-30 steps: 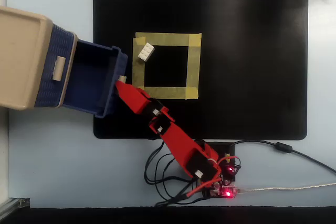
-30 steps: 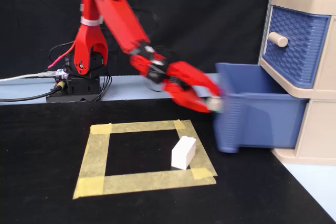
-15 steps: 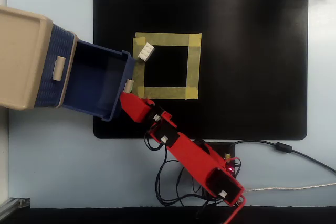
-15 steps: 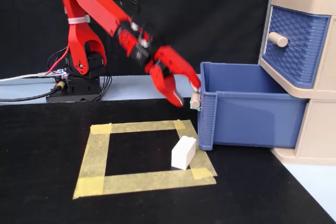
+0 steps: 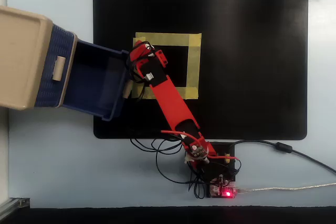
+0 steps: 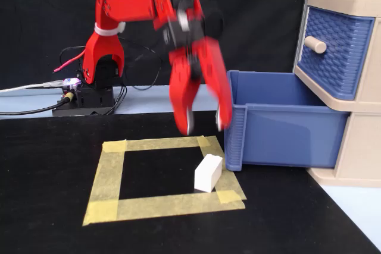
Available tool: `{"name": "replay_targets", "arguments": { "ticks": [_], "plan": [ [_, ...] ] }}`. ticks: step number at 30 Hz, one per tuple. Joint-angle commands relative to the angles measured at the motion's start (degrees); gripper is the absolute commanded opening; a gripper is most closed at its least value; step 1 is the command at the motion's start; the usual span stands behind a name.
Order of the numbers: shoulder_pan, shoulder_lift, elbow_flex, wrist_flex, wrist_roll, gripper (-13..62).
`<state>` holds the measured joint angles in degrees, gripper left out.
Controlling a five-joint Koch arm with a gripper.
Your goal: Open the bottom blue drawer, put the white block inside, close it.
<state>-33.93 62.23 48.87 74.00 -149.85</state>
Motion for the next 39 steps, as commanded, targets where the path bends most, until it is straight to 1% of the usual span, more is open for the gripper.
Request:
{"name": "replay_targets", "arguments": {
  "ticks": [1,11,20,21,23,24,25,26,27,29,33,36,39],
  "plan": [
    [0.00,0.70,-3.69,0.18,0.88,33.5],
    [0.53,-7.29,-4.48,-2.02,1.32,33.6],
    [0.44,-10.63,-4.22,-1.58,1.41,33.0],
    [0.53,-11.16,-4.31,-1.49,1.67,31.8],
    [0.79,-12.39,-4.22,-1.14,3.96,22.9],
    [0.88,-12.66,-4.04,-0.70,5.54,15.6],
    [0.97,-12.66,-3.96,0.00,6.94,6.5],
    [1.67,-12.48,-3.96,1.49,8.00,-7.2],
    [2.37,-12.30,-4.22,2.72,8.44,-8.7],
    [3.25,-11.25,-4.66,4.57,8.70,-7.8],
    [3.69,0.79,-8.35,12.92,13.18,-7.8],
    [3.25,11.34,-15.64,21.97,18.63,-7.8],
    [1.58,14.68,-25.40,28.21,18.72,-7.9]
  ]
}}
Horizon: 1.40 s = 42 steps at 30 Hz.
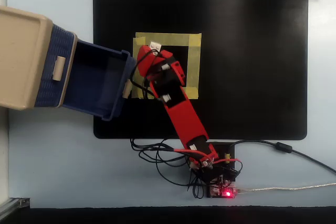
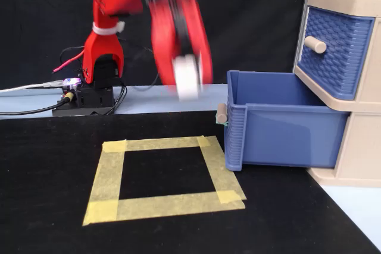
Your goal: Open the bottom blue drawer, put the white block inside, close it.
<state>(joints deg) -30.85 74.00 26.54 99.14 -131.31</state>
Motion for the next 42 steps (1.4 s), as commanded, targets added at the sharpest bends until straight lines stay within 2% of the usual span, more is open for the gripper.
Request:
{"name": "replay_targets", "arguments": {
  "ticks": [1,6,10,16,17,20,21,24,29,33,38,40,42],
  "plan": [
    [-3.69,2.90,-4.75,3.69,-0.35,-7.8],
    [-20.57,-2.46,-9.58,-0.26,-13.45,-7.7],
    [-23.12,-9.58,-10.63,-6.77,-17.49,-7.5],
    [-25.58,-14.33,-10.02,-6.86,-18.19,-6.3],
    [-25.49,-16.26,-10.20,-7.29,-18.19,0.9],
    [-25.40,-20.65,-10.81,-7.56,-17.93,29.8],
    [-25.31,-21.09,-11.07,-7.29,-17.75,34.1],
    [-25.31,-18.63,-11.69,-5.71,-17.84,34.3],
    [-22.85,0.26,-10.63,13.45,-16.96,34.2],
    [-18.37,5.19,5.01,17.40,-10.46,34.2],
    [-18.54,1.49,21.97,8.61,-7.73,34.2],
    [-21.18,-9.23,20.74,-0.62,-9.49,34.5],
    [-23.82,-11.60,14.77,-6.68,-13.27,34.5]
  ]
}}
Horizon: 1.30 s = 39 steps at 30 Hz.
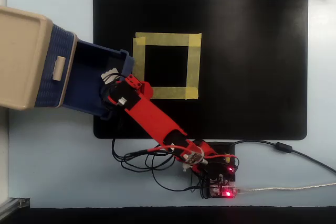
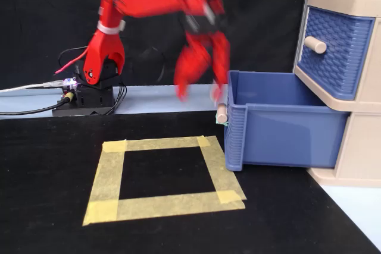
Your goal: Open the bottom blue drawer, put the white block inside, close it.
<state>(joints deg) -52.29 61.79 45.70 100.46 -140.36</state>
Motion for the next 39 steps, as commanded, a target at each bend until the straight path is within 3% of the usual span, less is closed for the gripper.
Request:
{"name": "replay_targets", "arguments": {
  "ticks": [1,10,14,18,24,28,32,34,39],
  "plan": [
    [-2.90,-0.79,-7.56,-9.93,-5.63,34.6],
    [-5.63,-23.99,-38.06,-16.35,-19.95,34.4],
    [-5.98,-27.86,-44.47,-19.78,-19.78,34.5],
    [-5.89,-27.07,-44.74,-18.46,-20.04,34.5],
    [3.69,-4.57,-43.59,18.98,-14.59,34.4],
    [11.60,11.87,-20.13,17.31,3.43,34.2],
    [21.80,31.64,14.24,15.82,23.03,34.0],
    [30.67,42.80,34.10,11.87,35.86,33.9],
    [43.07,63.54,71.28,-4.75,52.65,33.9]
  ]
}}
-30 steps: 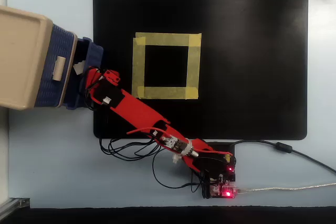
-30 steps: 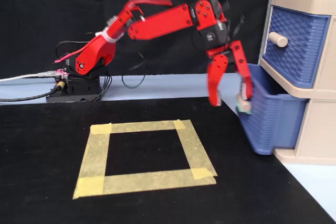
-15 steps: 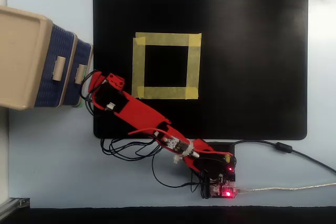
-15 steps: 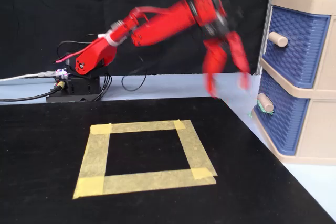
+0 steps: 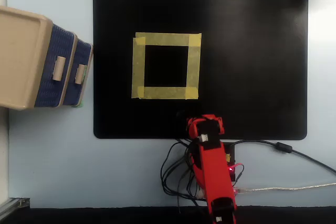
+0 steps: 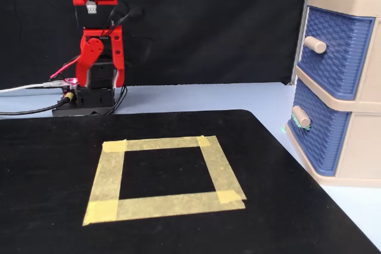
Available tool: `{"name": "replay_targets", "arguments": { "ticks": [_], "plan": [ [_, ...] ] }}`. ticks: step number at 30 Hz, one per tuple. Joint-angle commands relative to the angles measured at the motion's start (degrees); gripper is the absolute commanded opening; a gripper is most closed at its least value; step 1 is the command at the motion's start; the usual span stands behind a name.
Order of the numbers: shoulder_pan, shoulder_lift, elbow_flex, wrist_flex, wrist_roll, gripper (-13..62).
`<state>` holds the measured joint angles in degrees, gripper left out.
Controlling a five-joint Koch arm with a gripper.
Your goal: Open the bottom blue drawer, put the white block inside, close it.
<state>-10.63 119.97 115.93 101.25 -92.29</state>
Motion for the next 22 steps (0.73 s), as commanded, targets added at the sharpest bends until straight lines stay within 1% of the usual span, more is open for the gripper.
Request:
{"name": "replay_targets", "arguments": {
  "ticks": [1,3,5,11,22],
  "plan": [
    [3.52,9.93,8.88,-9.93,7.12,34.0],
    [5.45,14.85,19.25,-14.59,8.70,34.1],
    [6.42,14.68,26.46,-14.94,8.70,34.1],
    [8.70,14.77,26.89,-5.19,8.70,34.7],
    [8.70,14.68,26.54,-5.36,8.88,34.6]
  ]
}}
